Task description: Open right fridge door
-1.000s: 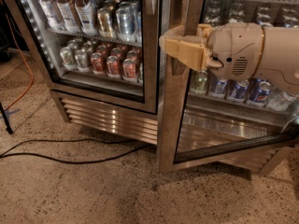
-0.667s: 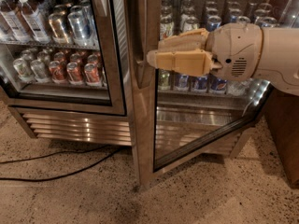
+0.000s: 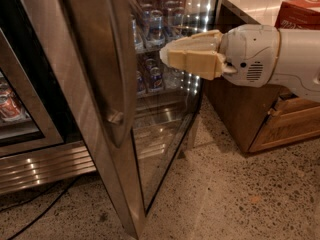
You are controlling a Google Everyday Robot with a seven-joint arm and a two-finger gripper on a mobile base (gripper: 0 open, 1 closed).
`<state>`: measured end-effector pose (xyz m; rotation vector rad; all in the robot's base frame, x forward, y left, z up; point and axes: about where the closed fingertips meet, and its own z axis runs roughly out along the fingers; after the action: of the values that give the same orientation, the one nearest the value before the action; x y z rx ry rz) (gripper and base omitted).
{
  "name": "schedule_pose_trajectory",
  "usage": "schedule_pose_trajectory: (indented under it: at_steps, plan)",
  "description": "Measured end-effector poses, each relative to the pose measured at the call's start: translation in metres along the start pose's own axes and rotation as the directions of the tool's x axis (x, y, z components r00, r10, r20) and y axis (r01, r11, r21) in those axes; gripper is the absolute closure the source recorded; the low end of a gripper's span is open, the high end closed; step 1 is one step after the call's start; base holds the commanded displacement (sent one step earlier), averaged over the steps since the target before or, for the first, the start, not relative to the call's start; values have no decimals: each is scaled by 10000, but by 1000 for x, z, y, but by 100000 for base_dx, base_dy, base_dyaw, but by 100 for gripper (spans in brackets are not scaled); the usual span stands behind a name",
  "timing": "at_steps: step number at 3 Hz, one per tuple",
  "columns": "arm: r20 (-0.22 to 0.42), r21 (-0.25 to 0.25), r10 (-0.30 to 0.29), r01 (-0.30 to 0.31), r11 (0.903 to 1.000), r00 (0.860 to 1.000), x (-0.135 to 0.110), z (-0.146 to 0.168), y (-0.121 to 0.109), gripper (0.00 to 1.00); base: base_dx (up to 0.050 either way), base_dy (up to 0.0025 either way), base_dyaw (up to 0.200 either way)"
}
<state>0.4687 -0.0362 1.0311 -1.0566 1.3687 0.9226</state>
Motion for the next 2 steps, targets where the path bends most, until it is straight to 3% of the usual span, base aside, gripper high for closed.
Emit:
schedule_pose_trajectory:
  at_steps: [2]
  plan:
    - [0, 0, 2, -2, 10000, 10000, 0, -2, 0, 100, 0, 0, 0]
